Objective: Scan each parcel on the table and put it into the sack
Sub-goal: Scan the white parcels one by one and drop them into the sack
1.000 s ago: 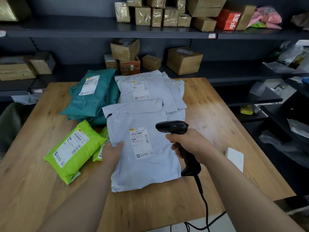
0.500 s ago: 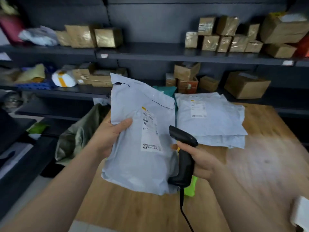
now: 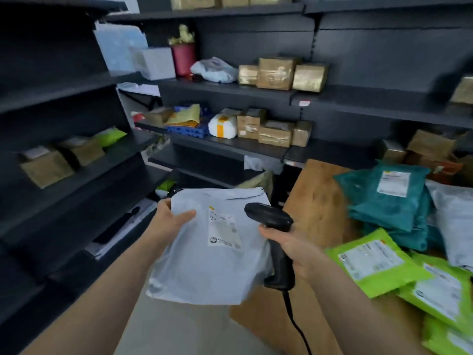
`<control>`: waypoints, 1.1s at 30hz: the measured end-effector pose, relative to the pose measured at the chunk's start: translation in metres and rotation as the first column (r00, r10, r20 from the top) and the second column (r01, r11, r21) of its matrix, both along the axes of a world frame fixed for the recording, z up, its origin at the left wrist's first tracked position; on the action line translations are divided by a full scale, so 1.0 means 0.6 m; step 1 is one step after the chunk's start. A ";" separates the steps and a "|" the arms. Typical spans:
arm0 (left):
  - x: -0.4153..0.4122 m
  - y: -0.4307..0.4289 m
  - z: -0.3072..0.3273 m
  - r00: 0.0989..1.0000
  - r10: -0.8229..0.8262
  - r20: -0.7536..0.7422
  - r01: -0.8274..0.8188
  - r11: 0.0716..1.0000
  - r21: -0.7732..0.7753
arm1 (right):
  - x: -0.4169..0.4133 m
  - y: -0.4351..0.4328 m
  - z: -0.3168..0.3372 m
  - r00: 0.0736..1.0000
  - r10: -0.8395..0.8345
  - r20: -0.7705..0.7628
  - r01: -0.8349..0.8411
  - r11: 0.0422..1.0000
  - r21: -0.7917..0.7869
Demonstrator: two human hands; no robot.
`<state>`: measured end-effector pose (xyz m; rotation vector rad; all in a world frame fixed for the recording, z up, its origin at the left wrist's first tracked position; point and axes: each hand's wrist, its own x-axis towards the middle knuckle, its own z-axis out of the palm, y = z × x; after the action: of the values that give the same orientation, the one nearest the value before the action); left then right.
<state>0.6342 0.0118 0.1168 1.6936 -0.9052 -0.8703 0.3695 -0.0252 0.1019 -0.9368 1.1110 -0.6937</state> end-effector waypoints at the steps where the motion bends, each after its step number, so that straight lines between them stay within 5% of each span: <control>1: 0.037 0.002 -0.008 0.999 -0.011 0.047 0.009 0.999 0.043 | 0.041 -0.003 -0.005 0.999 0.012 -0.039 -0.012 1.000 -0.003; 10: 0.247 -0.114 -0.092 0.938 -0.232 0.257 0.168 0.954 0.249 | 0.271 -0.116 -0.077 0.985 0.050 -0.165 -0.052 0.999 -0.007; 20: 0.354 -0.423 -0.223 0.920 -0.357 0.162 0.292 0.899 0.326 | 0.376 -0.381 -0.209 0.967 -0.127 -0.221 0.166 0.971 0.169; 33: 0.360 -0.718 -0.438 0.720 -0.694 0.013 0.603 0.635 0.482 | 0.395 -0.558 -0.372 0.822 -0.409 -0.397 0.528 0.809 0.258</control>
<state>0.8502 -0.4189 -0.1462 1.8764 -1.6212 -1.5129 0.6065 -0.3600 -0.1215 -0.4555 1.7403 -0.7181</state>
